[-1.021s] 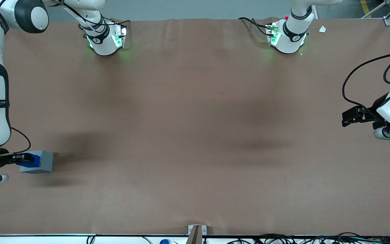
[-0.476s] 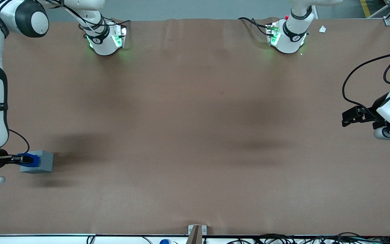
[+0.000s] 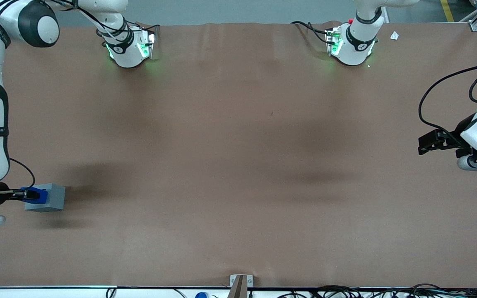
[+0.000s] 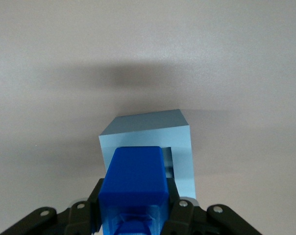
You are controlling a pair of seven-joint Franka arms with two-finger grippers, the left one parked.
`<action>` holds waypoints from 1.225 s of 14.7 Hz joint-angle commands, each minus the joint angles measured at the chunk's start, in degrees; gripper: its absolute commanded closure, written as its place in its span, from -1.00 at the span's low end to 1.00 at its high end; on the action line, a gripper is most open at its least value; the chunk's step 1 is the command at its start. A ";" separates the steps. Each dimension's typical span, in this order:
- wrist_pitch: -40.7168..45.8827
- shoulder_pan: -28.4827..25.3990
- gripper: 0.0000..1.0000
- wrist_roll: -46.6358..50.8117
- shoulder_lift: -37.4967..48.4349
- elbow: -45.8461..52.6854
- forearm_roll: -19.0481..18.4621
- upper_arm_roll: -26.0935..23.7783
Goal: Insert blue part into gray base with right arm
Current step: 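Lower the blue cube into the gray base's opening and press down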
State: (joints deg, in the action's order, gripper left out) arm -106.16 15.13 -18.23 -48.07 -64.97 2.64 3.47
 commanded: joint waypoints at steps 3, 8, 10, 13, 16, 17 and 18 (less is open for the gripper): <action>0.86 0.69 1.00 0.39 -1.59 1.95 -0.70 -0.66; 0.77 0.78 1.00 0.04 -1.76 2.13 -0.88 -0.49; 0.78 0.78 1.00 -0.05 -1.68 2.39 -1.75 -0.57; 0.78 0.86 1.00 -0.49 -1.68 2.48 -1.94 -0.57; 0.78 1.21 1.00 -0.58 -2.02 2.39 -1.94 -0.57; 0.86 1.21 1.00 -1.01 -2.11 2.39 -2.02 -0.57; 0.95 1.21 1.00 -1.28 -2.20 2.31 -2.02 -0.57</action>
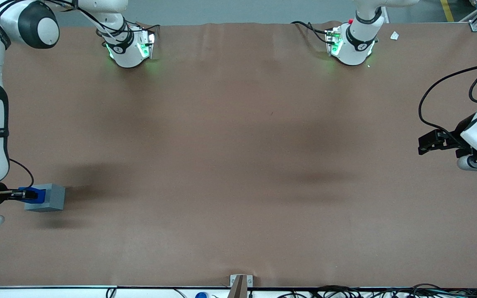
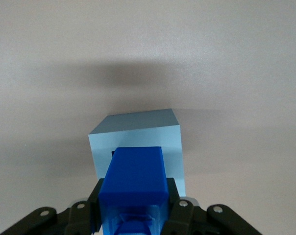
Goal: Insert blue part into gray base with right arm
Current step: 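Lower the blue cube into the gray base's opening and press down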
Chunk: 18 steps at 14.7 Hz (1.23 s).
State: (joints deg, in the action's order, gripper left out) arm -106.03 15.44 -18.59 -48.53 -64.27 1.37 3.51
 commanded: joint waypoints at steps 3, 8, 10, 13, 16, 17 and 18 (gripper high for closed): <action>0.82 0.91 1.00 -1.01 -2.18 1.60 -0.75 -0.61; 0.91 0.65 1.00 -1.01 -2.80 1.52 -0.66 -0.70; 0.91 0.47 1.00 -1.01 -3.06 1.52 -0.66 -0.70; 1.00 0.38 1.00 -1.01 -3.24 1.52 -0.75 -0.70; 1.00 0.29 1.00 -1.01 -3.33 1.34 -0.75 -0.70; 1.00 0.29 1.00 -1.01 -3.41 1.34 -0.75 -0.70; 1.09 0.29 1.00 -1.01 -3.59 1.34 -0.75 -0.70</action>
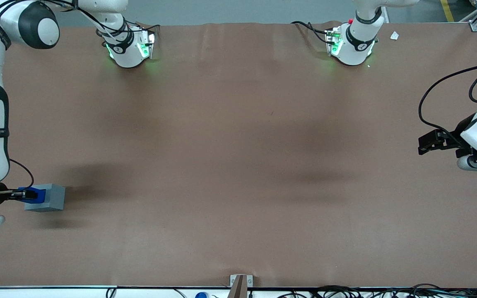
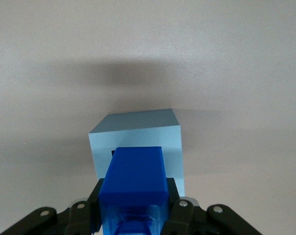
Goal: Insert blue part into gray base with right arm
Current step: 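Lower the blue cube into the gray base's opening and press down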
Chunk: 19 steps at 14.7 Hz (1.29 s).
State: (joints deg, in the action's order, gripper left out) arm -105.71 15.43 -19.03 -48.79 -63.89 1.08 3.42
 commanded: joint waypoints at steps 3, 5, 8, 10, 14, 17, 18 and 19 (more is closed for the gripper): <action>0.86 0.39 1.00 -0.57 -3.60 0.87 -0.46 -0.61; 0.86 0.48 1.00 -0.65 -3.68 0.70 -0.46 -0.61; 1.39 0.48 1.00 -0.57 -3.95 0.70 -0.46 -0.61; 1.30 0.48 1.00 -0.57 -3.95 0.78 -0.46 -0.61; 0.95 0.65 0.87 -0.57 -3.86 0.79 -0.46 -0.61; 0.25 0.83 -0.54 -0.57 -3.86 0.79 -0.37 -0.69; -0.19 0.92 -0.52 -0.74 -3.86 0.79 -0.37 -0.69; -0.28 1.09 -0.68 -0.74 -3.86 0.87 -0.37 -0.69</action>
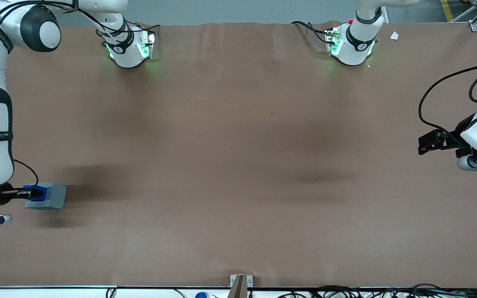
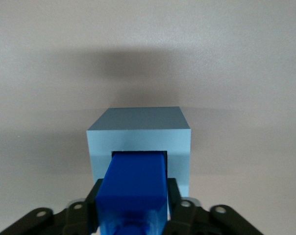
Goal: Insert blue part into gray base with right arm
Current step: 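Open the right gripper to release the blue cube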
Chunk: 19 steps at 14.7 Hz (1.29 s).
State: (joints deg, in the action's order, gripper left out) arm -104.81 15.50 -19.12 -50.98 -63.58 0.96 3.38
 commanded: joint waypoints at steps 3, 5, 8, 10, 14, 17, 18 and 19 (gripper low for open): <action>-1.63 1.11 -1.00 -0.57 -1.49 0.74 -0.26 -0.66; -1.89 0.94 -1.00 -0.40 -0.88 0.91 -0.26 -0.57; -1.89 0.94 -1.00 -0.66 1.14 0.91 -0.26 -0.74; -1.72 0.50 -1.00 -0.22 2.72 0.91 -0.17 -0.74; 1.16 -0.12 -1.00 1.00 10.35 -1.27 0.62 -0.92; 4.26 -1.52 -1.00 4.52 20.79 -10.38 0.62 -0.92; 4.00 -1.96 -1.00 5.83 24.84 -15.04 0.71 -0.92; 3.73 -2.75 -1.00 7.67 29.31 -19.87 0.71 -0.92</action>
State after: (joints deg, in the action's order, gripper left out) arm -99.19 14.11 -14.89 -33.53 -68.31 1.33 2.63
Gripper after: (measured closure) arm 0.000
